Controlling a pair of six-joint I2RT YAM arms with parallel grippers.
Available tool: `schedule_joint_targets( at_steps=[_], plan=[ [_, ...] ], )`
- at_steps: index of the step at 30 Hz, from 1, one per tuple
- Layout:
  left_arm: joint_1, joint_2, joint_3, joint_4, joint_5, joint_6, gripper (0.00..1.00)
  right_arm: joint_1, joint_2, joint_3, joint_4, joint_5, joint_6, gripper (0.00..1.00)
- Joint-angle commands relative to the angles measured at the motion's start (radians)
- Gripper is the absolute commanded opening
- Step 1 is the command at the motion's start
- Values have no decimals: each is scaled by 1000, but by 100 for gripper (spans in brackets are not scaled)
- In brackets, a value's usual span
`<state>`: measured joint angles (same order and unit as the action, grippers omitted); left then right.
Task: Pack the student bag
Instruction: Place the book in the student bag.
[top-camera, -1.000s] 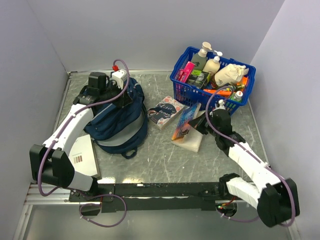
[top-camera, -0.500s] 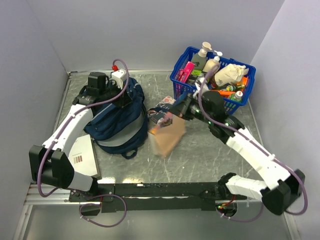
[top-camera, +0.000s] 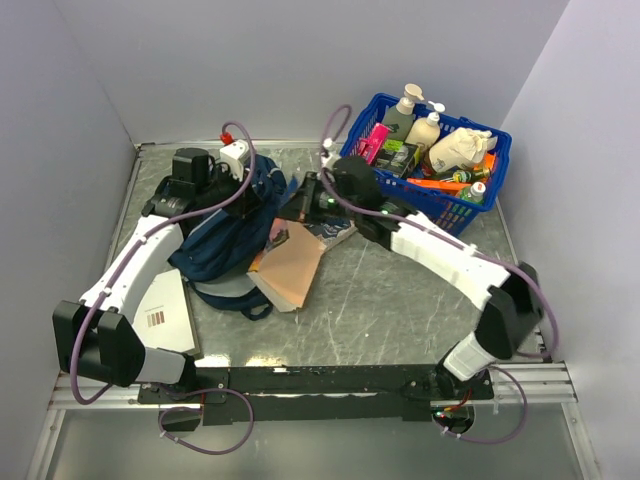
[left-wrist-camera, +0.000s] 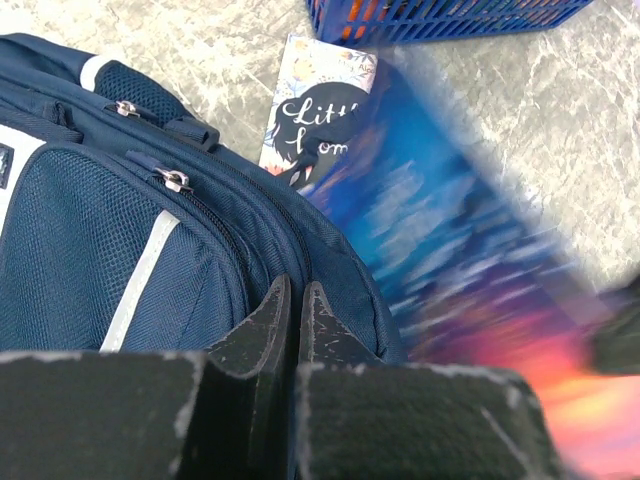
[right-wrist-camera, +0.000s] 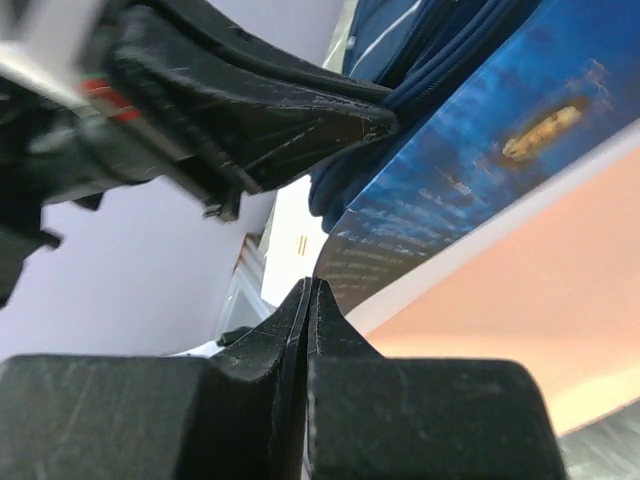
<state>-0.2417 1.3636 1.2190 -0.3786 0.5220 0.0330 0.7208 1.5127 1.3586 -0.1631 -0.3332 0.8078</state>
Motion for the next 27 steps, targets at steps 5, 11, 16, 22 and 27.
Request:
schedule_joint_targets(
  at_steps=[5,11,16,22,27],
  plan=[
    [47,-64,77,125,9,-123,1,42,190,252,99,-1,-19,0],
    [139,-35,123,122,50,-226,1,60,293,415,53,25,-67,0],
    [157,-20,76,116,119,-220,1,86,258,157,103,36,-48,0],
    [157,-18,34,113,157,-193,1,114,195,-163,128,26,-32,10],
    [157,-1,45,103,196,-196,1,115,187,-162,-22,66,-82,67]
  ],
)
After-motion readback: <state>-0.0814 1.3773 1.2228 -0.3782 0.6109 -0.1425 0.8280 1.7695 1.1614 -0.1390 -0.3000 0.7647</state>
